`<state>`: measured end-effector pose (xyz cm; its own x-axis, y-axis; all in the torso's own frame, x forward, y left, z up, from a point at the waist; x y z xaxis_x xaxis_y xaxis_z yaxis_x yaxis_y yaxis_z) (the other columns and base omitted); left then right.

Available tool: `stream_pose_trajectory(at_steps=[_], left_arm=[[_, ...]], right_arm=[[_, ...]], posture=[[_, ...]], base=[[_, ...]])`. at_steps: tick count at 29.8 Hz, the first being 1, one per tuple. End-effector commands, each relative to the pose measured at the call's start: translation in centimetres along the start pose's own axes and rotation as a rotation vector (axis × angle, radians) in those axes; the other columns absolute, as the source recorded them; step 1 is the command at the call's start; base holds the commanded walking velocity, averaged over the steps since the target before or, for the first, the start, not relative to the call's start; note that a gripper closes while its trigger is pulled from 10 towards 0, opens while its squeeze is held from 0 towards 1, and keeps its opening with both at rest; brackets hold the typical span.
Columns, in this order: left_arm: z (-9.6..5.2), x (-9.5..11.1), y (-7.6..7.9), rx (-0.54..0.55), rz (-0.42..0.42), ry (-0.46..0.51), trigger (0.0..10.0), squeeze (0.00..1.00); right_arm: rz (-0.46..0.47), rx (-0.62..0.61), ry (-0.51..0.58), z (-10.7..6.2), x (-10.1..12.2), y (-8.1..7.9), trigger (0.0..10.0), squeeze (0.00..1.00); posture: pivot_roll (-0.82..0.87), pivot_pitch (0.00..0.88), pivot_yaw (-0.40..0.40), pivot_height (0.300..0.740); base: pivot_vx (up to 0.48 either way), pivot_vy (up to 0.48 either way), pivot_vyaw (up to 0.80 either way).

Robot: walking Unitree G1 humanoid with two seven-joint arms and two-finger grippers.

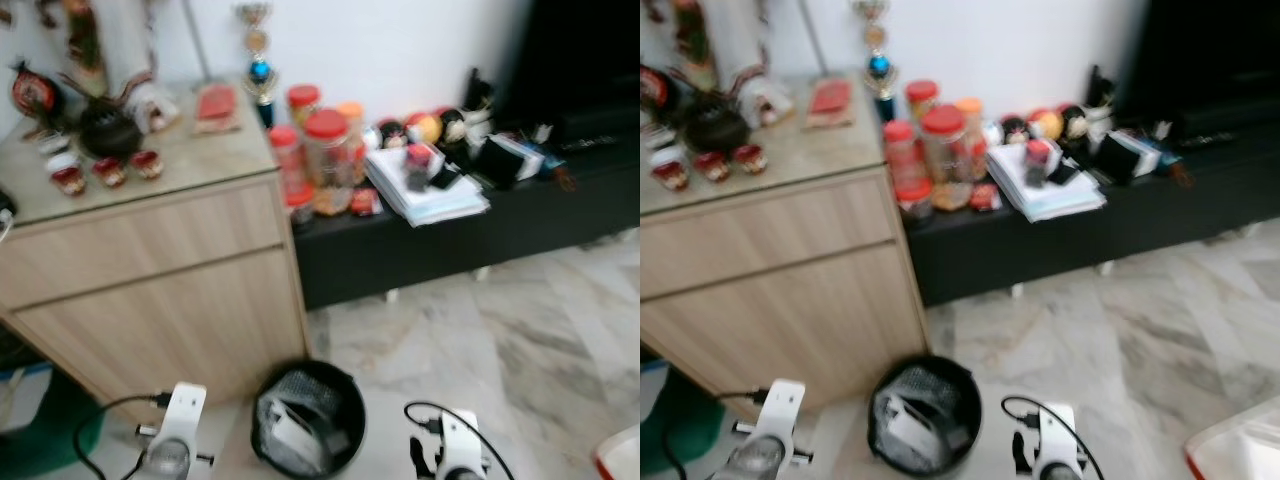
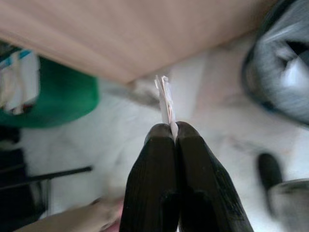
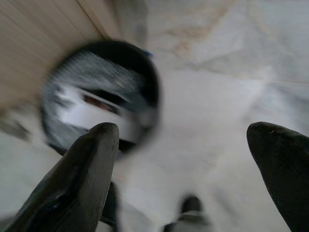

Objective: Picking trash to rubbish bin

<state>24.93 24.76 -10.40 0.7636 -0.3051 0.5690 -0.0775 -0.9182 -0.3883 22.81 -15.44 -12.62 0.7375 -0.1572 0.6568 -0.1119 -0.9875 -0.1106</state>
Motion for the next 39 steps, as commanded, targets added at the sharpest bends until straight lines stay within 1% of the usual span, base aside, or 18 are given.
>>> stream_pose_trajectory(at_steps=[1,8,12,14,15,16,19,21,22,23,24,26,27,28,30,32,35,39], left_arm=[[0.1,1.5,0.5,-0.009,0.003,0.036,10.0,0.0],[0.2,1.8,0.5,-0.009,0.007,0.045,10.0,0.0],[0.2,3.2,0.6,-0.016,-0.003,0.091,10.0,0.0],[0.2,4.8,1.5,-0.071,-0.023,0.136,10.0,0.0],[0.2,5.6,1.9,-0.094,-0.013,0.16,10.0,0.0],[0.1,7.3,2.9,-0.149,-0.021,0.208,10.0,0.0],[-0.2,8.9,4.3,-0.23,-0.048,0.239,10.0,0.0],[-0.2,9.1,4.5,-0.24,-0.048,0.242,10.0,0.0],[-0.6,10.6,5.7,-0.292,-0.032,0.278,10.0,0.0],[-1.4,13.1,7.8,-0.384,-0.012,0.336,10.0,0.0],[-1.4,13.1,7.8,-0.384,-0.012,0.336,10.0,0.0],[-2.3,14.7,10.0,-0.476,0.0,0.366,10.0,0.0],[-2.3,14.7,10.0,-0.476,0.0,0.366,10.0,0.0],[-2.8,15.1,11.2,-0.524,0.004,0.376,10.0,0.0],[-3.2,15.5,12.0,-0.557,0.02,0.391,10.0,0.0],[-3.5,15.7,12.5,-0.582,0.004,0.395,10.0,0.0],[-3.5,16.1,12.4,-0.575,0.003,0.407,10.0,0.0],[-3.8,16.6,12.6,-0.601,-0.018,0.424,10.0,0.0]], right_arm=[[0.003,-0.034,-0.017,-0.2,-0.6,1.5,10.0,0.0],[0.007,-0.035,-0.014,-0.2,-0.4,1.5,10.0,0.0],[0.006,-0.029,-0.007,-0.1,0.0,1.4,10.0,0.0],[0.003,-0.017,0.014,0.1,0.8,1.1,10.0,0.0],[0.002,-0.01,0.026,0.2,1.2,1.0,10.0,0.0],[-0.005,0.001,0.051,0.4,2.2,0.7,10.0,0.0],[-0.004,0.016,0.082,0.5,3.5,0.5,10.0,0.0],[-0.003,0.018,0.085,0.6,3.6,0.4,10.0,0.0],[-0.013,0.03,0.103,0.7,4.5,0.2,10.0,0.0],[-0.035,0.055,0.132,0.9,5.9,-0.3,10.0,0.0],[-0.035,0.055,0.132,0.9,5.9,-0.3,10.0,0.0],[-0.056,0.095,0.161,1.0,7.3,-1.0,10.0,0.0],[-0.056,0.095,0.161,1.0,7.3,-1.0,10.0,0.0],[-0.071,0.123,0.178,1.0,8.0,-1.5,10.0,0.0],[-0.081,0.16,0.196,1.0,8.7,-2.1,10.0,0.0],[-0.085,0.192,0.215,0.9,9.2,-2.6,10.0,0.0],[-0.093,0.277,0.267,0.6,10.8,-3.8,10.0,0.0],[-0.107,0.326,0.302,0.3,11.7,-4.4,10.0,0.0]], posture=[[-0.07,0.0,0.079,0.74],[-0.07,0.0,0.075,0.74],[-0.07,0.0,0.072,0.74],[-0.07,0.0,0.068,0.74],[-0.07,0.0,0.068,0.74],[-0.07,0.0,0.066,0.74],[-0.07,0.0,0.065,0.74],[-0.07,0.0,0.065,0.74],[-0.08,0.0,0.058,0.74],[-0.08,0.0,0.055,0.74],[-0.08,0.0,0.055,0.74],[-0.08,0.0,0.049,0.74],[-0.08,0.0,0.049,0.74],[-0.08,0.0,0.049,0.74],[-0.08,0.0,0.047,0.74],[-0.1,0.0,0.044,0.74],[-0.12,0.0,0.041,0.74],[-0.12,0.0,0.033,0.74]], base=[[0.375,0.0,0.0],[0.376,0.0,0.0],[0.266,0.0,0.0],[0.0,0.0,0.0],[0.0,0.0,0.0],[0.0,0.0,0.0],[0.0,0.0,0.0],[0.0,0.0,0.0],[0.0,0.0,0.0],[0.0,0.0,0.0],[0.0,0.0,0.0],[0.0,0.0,0.0],[0.0,0.0,0.0],[0.0,0.0,0.0],[0.0,0.0,0.0],[0.0,0.0,0.0],[0.0,0.0,0.0],[0.0,0.0,0.0]])
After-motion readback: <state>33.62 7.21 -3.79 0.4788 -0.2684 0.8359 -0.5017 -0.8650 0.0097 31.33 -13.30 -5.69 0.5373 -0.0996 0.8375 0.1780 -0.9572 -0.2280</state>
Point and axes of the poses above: a point about 5 cm out from each wrist's last joint towards the gripper, its own z axis pointing out of the wrist towards the gripper, its own x axis along the axis of the wrist's last joint, y = z × x, the point moved 6 cm from there along z, pointing out of the wrist towards the gripper, and after that the axes turned 5 degrees about z, right-handed, at the moved point
